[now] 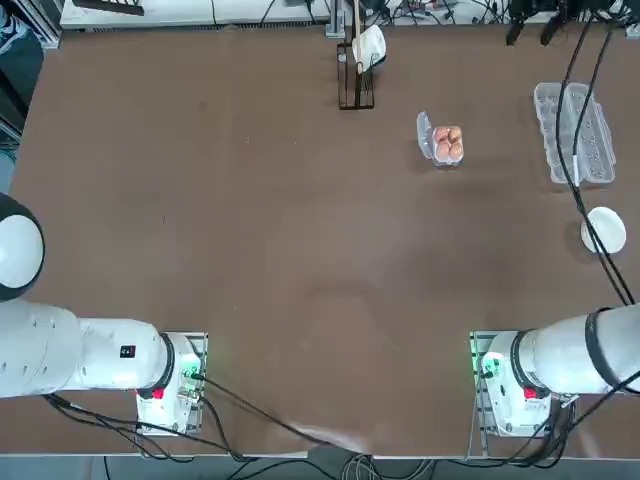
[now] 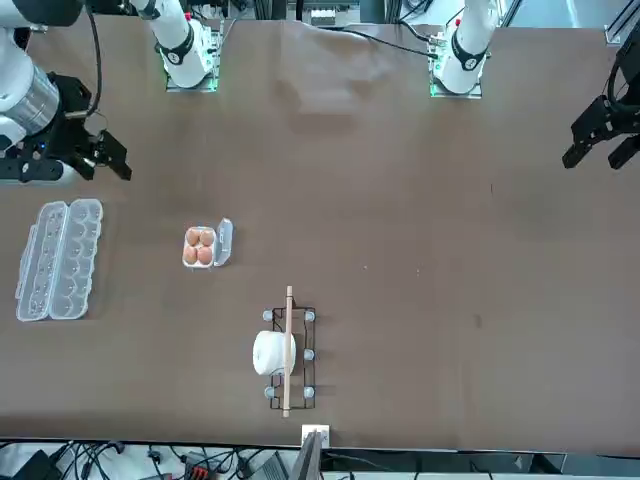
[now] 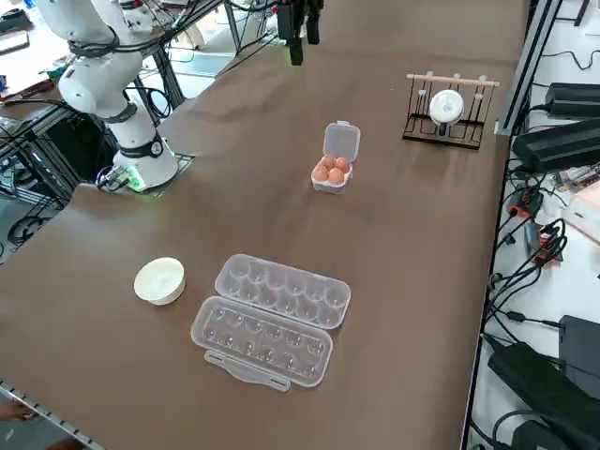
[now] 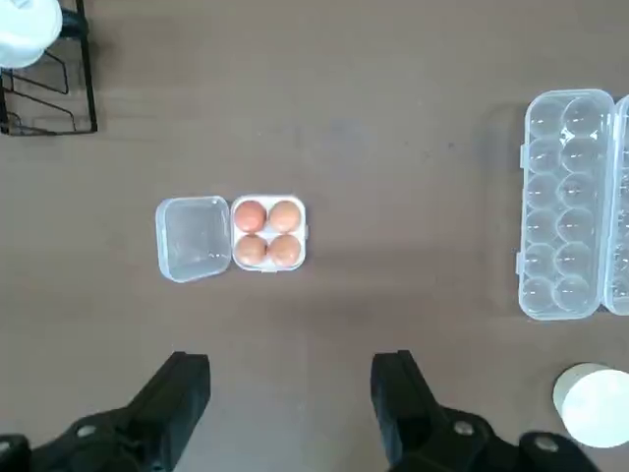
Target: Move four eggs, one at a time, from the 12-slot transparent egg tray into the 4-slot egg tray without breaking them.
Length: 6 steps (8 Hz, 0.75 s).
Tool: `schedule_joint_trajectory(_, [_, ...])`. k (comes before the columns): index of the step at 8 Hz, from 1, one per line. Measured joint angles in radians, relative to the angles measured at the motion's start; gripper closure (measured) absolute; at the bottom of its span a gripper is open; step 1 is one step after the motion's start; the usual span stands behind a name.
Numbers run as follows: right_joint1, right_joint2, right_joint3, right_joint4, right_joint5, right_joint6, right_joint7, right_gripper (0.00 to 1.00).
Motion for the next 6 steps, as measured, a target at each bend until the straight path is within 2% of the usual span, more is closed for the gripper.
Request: schedule_joint_trajectory(6, [-0.008, -0.017, -0.008, 0.004, 0.0, 0.001, -0.097, 0.0])
